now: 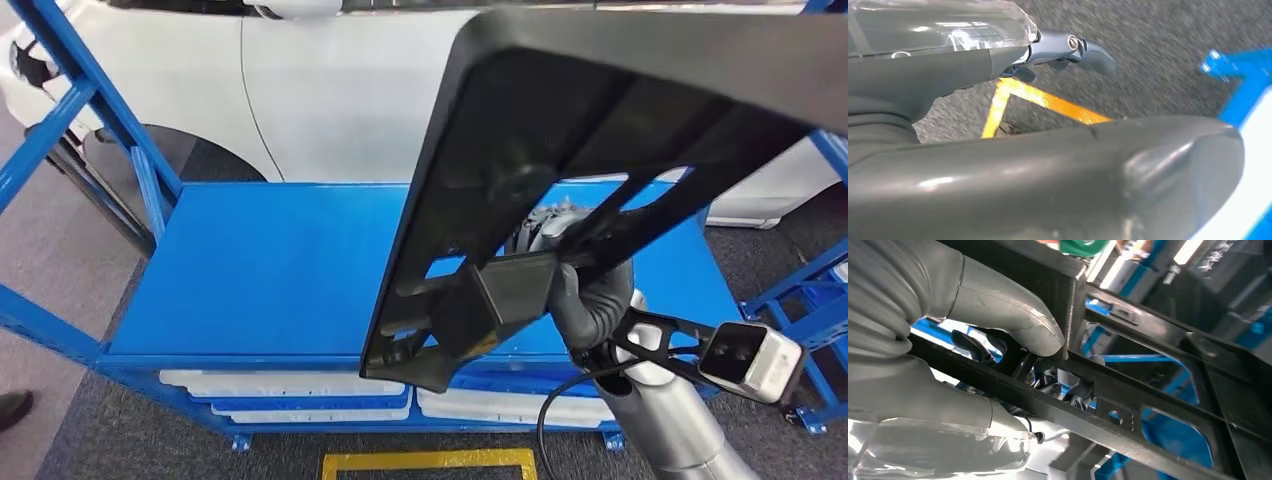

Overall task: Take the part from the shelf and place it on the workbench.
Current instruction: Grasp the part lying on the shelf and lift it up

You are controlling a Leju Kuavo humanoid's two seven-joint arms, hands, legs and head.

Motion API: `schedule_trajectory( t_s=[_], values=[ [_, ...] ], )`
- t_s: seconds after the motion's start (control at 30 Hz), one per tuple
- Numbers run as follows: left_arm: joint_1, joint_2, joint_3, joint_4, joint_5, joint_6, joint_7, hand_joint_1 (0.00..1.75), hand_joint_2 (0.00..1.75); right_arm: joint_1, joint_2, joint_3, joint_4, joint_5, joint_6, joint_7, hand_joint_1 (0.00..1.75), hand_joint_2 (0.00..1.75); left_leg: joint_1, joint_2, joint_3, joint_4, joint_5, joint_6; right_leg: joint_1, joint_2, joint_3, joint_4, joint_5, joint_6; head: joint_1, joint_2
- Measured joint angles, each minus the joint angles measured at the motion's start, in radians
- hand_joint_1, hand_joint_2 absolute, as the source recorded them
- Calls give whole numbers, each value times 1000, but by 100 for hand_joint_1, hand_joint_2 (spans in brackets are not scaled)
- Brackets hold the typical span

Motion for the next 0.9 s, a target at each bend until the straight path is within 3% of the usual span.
schedule_trajectory(
  t_s=[0.07,0.13,0.17,0.23,0.3,0.43,0.5,0.57,0.6,0.63,0.67,0.7,0.77,0.8,0.83,0.9],
  values=[
    [0,0,6,0,4,-7,-8,0,0,25,-1,0,-36,-2,14,-2,175,175,4,-2,-53,126,-67,-8,1,7,0,-1,0,-5,0,0],
    [1,0,11,0,6,-12,-15,0,0,46,-1,0,-62,1,21,-3,175,175,6,-2,-87,204,-89,-14,2,15,0,0,1,-5,0,0],
    [2,0,12,0,7,-15,-19,0,0,53,-1,1,-74,4,22,-3,175,175,8,-2,-78,190,-73,-15,2,20,0,1,1,-5,0,0],
    [1,1,14,0,8,-17,-23,0,0,58,-1,2,-97,9,24,-3,175,175,11,-8,-13,65,-11,-14,0,28,0,6,0,-1,0,0],
    [-1,3,15,0,9,-17,-26,0,0,58,-1,2,-114,10,22,-3,175,175,9,-18,42,-44,27,-4,2,35,-2,12,-1,9,0,0],
    [-5,6,18,0,8,-13,-22,0,0,55,-1,5,-128,6,4,-2,175,175,5,-15,49,-73,44,24,-2,39,-10,16,1,30,0,0],
    [-7,8,18,0,6,-11,-17,0,0,46,-1,9,-128,-1,-12,-1,175,175,7,-9,44,-83,56,38,-3,34,-31,69,-48,36,0,0],
    [-8,10,19,0,5,-7,-11,0,0,31,0,17,-128,-10,-32,0,175,175,5,-4,32,-84,65,45,-6,31,-76,193,-129,40,0,0],
    [-8,11,20,0,5,-5,-8,0,0,25,1,23,-126,-15,-40,0,175,175,4,-1,25,-83,69,46,-8,30,-96,253,-158,42,0,0],
    [-9,11,21,0,4,-2,-5,0,0,21,1,29,-125,-18,-48,0,175,175,3,0,18,-82,74,45,-9,30,-103,287,-169,43,0,0],
    [-9,12,22,0,4,0,-2,0,0,17,2,35,-124,-21,-54,0,175,175,3,1,11,-80,78,44,-10,29,-91,284,-161,44,0,0],
    [-9,12,22,0,4,3,0,0,0,13,2,41,-122,-24,-61,0,175,175,3,2,4,-78,82,42,-10,26,-60,241,-138,43,0,0],
    [-9,13,24,0,2,8,4,0,0,3,2,51,-122,-30,-74,0,175,175,2,3,-7,-72,89,36,-7,15,32,97,-92,37,0,0],
    [-9,13,26,0,0,11,6,0,0,0,2,55,-122,-33,-79,0,175,175,1,3,-10,-71,93,32,-4,10,63,44,-77,34,0,0],
    [-9,15,27,0,-3,14,9,0,0,-2,2,60,-121,-35,-84,-1,175,175,1,3,-12,-70,97,26,-1,7,79,13,-71,31,0,0],
    [-8,16,29,0,-6,22,16,0,0,0,1,68,-121,-38,-90,-2,175,175,2,4,-14,-74,109,13,4,9,73,4,-62,22,0,0]
  ],
)
